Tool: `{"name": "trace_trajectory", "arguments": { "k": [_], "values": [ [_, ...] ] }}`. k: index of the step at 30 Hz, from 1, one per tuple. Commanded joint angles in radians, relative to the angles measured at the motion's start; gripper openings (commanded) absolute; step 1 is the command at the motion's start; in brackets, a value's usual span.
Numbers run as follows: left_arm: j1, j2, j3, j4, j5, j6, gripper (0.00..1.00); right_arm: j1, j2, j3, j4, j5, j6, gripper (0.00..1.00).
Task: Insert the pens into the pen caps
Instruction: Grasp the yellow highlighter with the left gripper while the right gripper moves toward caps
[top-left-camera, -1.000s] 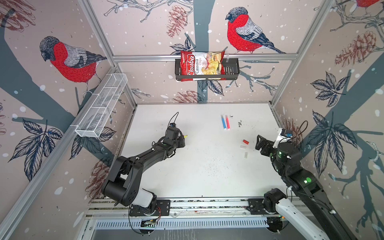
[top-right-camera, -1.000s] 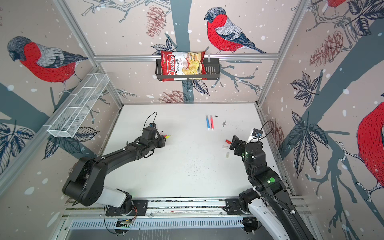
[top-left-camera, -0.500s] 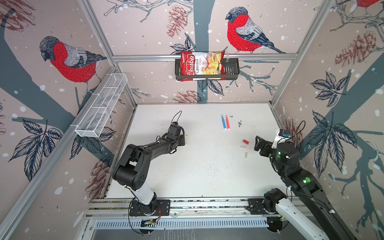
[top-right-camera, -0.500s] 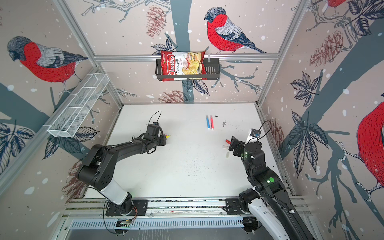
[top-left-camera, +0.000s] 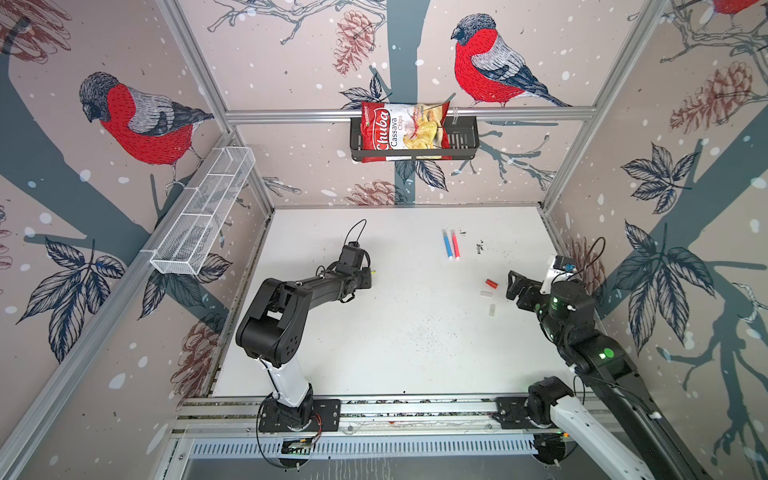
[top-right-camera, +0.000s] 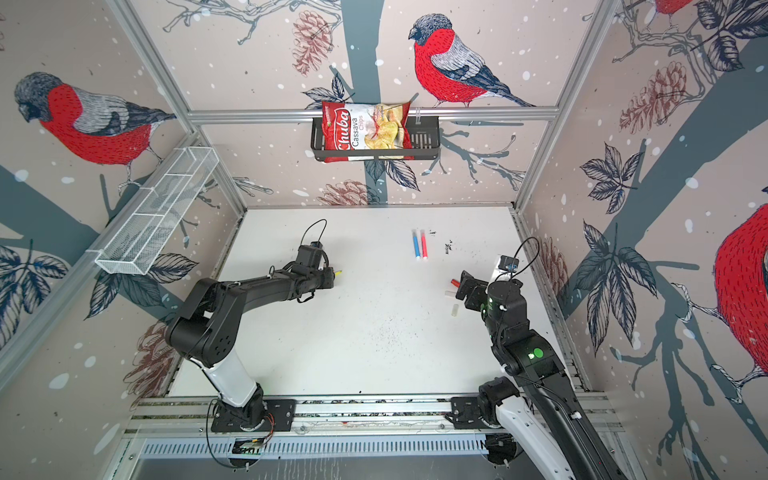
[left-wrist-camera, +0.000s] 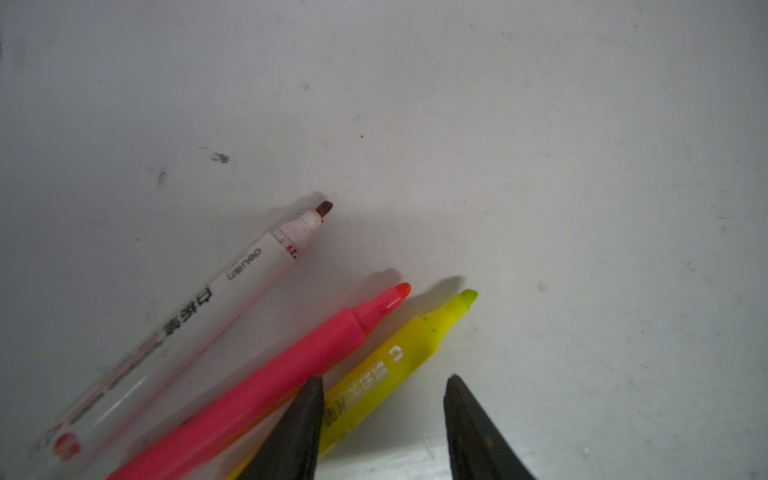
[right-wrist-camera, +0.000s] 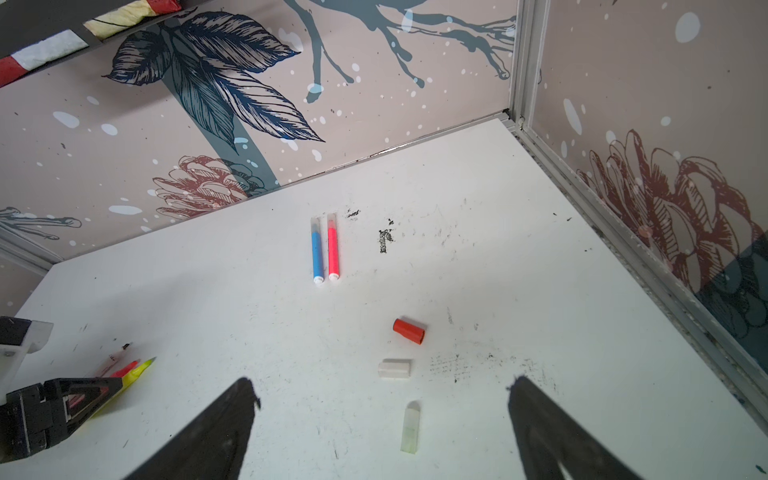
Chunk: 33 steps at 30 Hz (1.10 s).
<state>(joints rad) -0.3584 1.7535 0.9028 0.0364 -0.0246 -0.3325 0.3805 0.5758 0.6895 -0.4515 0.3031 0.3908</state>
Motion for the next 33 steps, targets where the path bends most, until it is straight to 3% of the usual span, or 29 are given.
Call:
{"name": "trace_trajectory", "arguments": {
  "k": [1,10,21,29,33],
  "values": [
    [0.001,0.013,-0.007,-0.025,0.086,0.016,0.45,-0.026,-0.001,-0.002,0.042,-0.057,-0.008,0.95],
    [-0.021,0.005,-0.045,-0.040,0.111,0.009,0.41,-0.077,-0.007,-0.010,0.057,-0.116,-0.010,0.95],
    [-0.117,-0.038,-0.112,-0.084,0.075,-0.008,0.41,-0.098,-0.019,-0.013,0.064,-0.143,-0.011,0.95],
    [-0.120,-0.048,-0.132,-0.099,0.056,-0.004,0.19,-0.104,-0.027,-0.015,0.066,-0.150,-0.010,0.96],
    [-0.131,-0.093,-0.144,-0.086,0.057,0.001,0.13,-0.104,-0.026,-0.016,0.067,-0.152,-0.009,0.95]
  ]
}}
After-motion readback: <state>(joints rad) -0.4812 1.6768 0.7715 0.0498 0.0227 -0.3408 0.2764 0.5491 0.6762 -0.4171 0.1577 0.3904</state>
